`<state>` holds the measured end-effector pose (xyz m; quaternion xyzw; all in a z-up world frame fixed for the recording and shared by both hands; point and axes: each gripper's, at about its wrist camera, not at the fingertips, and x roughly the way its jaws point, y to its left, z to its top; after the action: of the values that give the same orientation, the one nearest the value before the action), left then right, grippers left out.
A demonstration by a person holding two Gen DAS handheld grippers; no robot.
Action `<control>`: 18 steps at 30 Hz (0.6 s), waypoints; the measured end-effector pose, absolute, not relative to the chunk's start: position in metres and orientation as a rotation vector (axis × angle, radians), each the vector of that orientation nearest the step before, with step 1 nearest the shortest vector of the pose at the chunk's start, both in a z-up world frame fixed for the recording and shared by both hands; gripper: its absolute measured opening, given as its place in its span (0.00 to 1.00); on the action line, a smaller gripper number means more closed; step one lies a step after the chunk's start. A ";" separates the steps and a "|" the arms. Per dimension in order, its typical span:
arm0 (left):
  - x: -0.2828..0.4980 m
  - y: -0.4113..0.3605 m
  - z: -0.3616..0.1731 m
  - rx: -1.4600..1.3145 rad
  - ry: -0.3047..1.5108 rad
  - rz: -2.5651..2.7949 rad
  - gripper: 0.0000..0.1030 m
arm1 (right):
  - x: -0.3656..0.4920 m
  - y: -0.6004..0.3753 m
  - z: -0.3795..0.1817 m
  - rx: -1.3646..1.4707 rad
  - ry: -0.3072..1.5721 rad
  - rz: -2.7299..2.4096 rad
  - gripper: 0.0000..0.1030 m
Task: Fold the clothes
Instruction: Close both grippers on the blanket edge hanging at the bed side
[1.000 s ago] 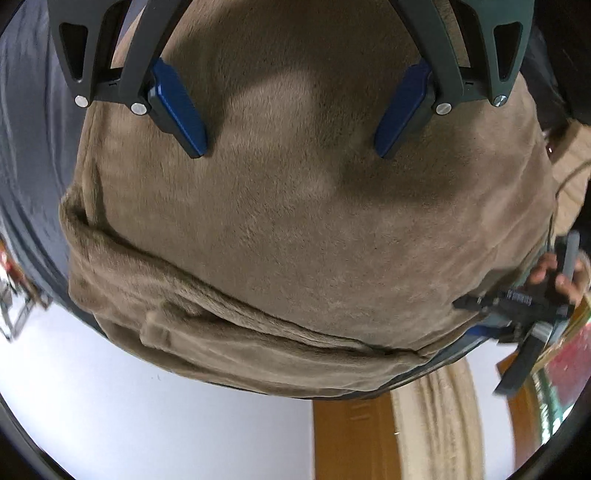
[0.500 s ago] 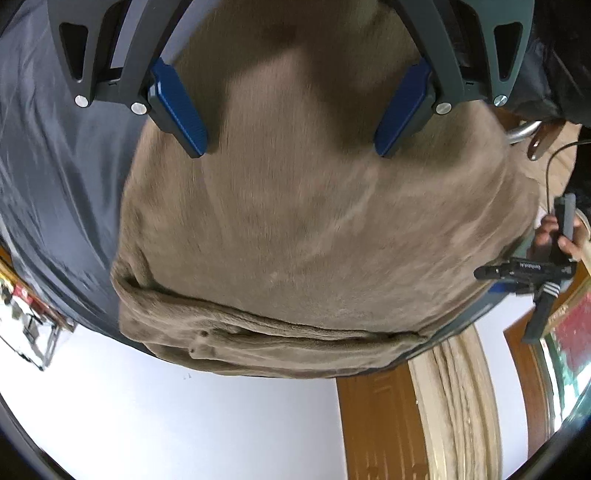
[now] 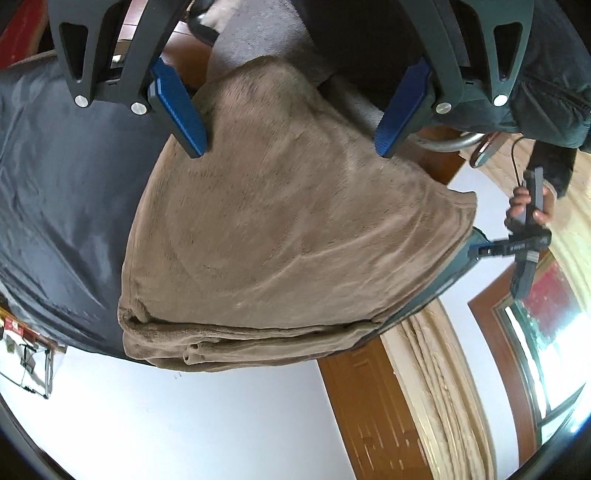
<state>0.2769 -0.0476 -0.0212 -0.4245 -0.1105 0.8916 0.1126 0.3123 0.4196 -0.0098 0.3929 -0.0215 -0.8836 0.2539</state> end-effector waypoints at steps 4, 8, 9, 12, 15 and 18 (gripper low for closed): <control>0.297 -0.057 -0.029 -1.226 -0.372 2.577 0.99 | 0.321 0.426 -0.011 1.055 -0.118 -2.382 0.92; 0.303 -0.057 -0.042 -1.223 -0.419 2.512 0.99 | 0.329 0.433 -0.014 1.066 -0.176 -2.357 0.92; 0.303 -0.056 -0.045 -1.225 -0.430 2.488 0.99 | 0.332 0.436 -0.017 1.077 -0.187 -2.354 0.92; 0.303 -0.048 -0.054 -1.212 -0.436 2.420 0.99 | 0.340 0.443 -0.027 1.123 -0.203 -2.359 0.92; 0.295 -0.040 -0.064 -1.214 -0.446 2.362 0.99 | 0.340 0.453 -0.040 1.156 -0.257 -2.370 0.92; 0.284 -0.034 -0.075 -1.229 -0.470 2.310 0.99 | 0.332 0.462 -0.050 1.164 -0.332 -2.367 0.92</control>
<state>0.2841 -0.0342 -0.0746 -0.4487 -0.1716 0.8438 0.2391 0.3320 0.4622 -0.0501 0.4251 -0.1214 -0.8645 0.2393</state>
